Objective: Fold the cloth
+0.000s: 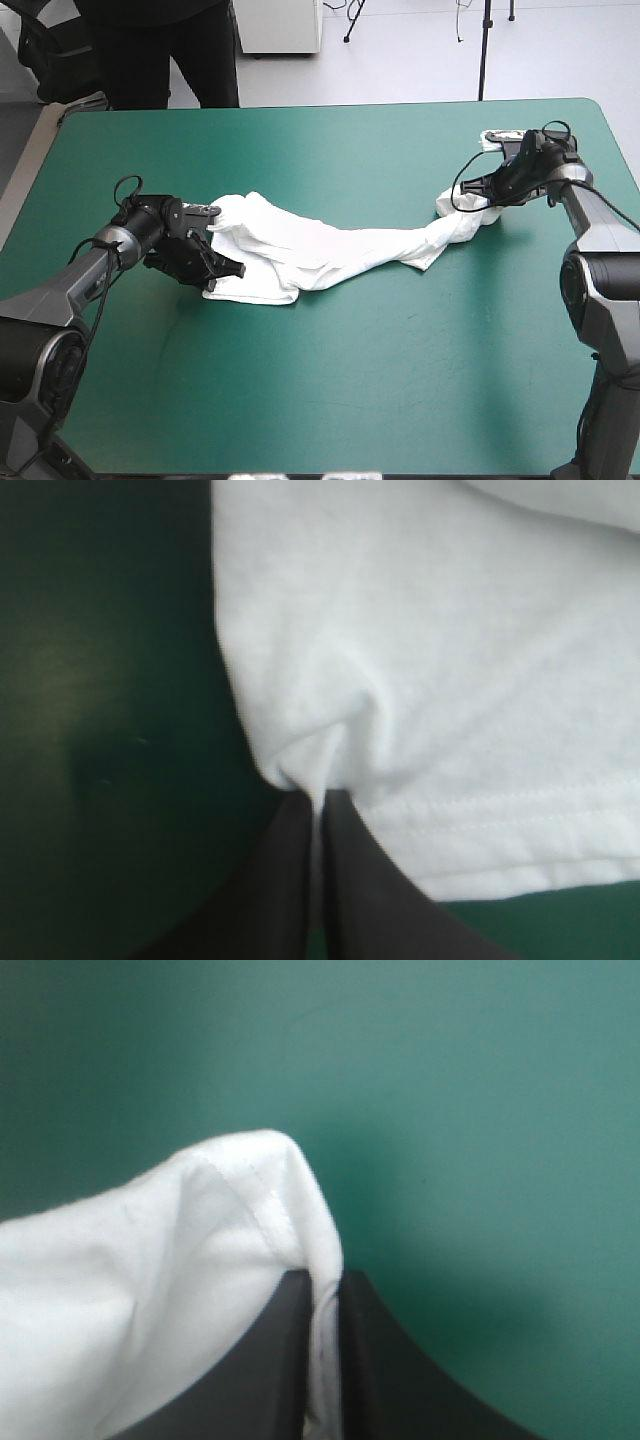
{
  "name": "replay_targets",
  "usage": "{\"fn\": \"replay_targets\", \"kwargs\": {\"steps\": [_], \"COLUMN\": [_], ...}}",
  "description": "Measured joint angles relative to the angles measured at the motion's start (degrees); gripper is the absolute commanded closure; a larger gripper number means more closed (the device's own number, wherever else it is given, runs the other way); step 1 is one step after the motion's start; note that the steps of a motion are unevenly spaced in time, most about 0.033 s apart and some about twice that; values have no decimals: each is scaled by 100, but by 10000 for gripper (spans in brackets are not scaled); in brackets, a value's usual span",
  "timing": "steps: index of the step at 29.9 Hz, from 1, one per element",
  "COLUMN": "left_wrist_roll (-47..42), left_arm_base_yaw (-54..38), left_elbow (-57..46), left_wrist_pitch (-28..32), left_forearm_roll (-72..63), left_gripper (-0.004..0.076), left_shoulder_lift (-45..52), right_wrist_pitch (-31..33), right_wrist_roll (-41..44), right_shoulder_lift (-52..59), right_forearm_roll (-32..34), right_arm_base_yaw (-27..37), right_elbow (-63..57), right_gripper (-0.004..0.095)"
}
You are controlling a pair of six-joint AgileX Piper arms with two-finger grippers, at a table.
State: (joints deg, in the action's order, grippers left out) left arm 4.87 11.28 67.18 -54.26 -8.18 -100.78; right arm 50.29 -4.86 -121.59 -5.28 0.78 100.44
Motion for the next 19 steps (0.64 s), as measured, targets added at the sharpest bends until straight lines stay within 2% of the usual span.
{"fn": "replay_targets", "kwargs": {"steps": [5,10,19], "left_wrist_roll": [5,-1,-48], "left_arm_base_yaw": [1,100,119], "left_elbow": [208,571,1652], "left_wrist_pitch": [-185,-381,-1034], "left_forearm_roll": [-15,-358,-164], "left_gripper": [733,733,733], "left_shoulder_lift": [-50,-53,1009], "right_wrist_pitch": [93,725,1336], "right_wrist_roll": [-10,-22,-33], "right_shoulder_lift": [-5,31,1234], "right_forearm_roll": [-36,-30,125], "right_arm_base_yaw": [0,0,0], "right_elbow": [50,277,538], "right_gripper": [921,921,921]}}
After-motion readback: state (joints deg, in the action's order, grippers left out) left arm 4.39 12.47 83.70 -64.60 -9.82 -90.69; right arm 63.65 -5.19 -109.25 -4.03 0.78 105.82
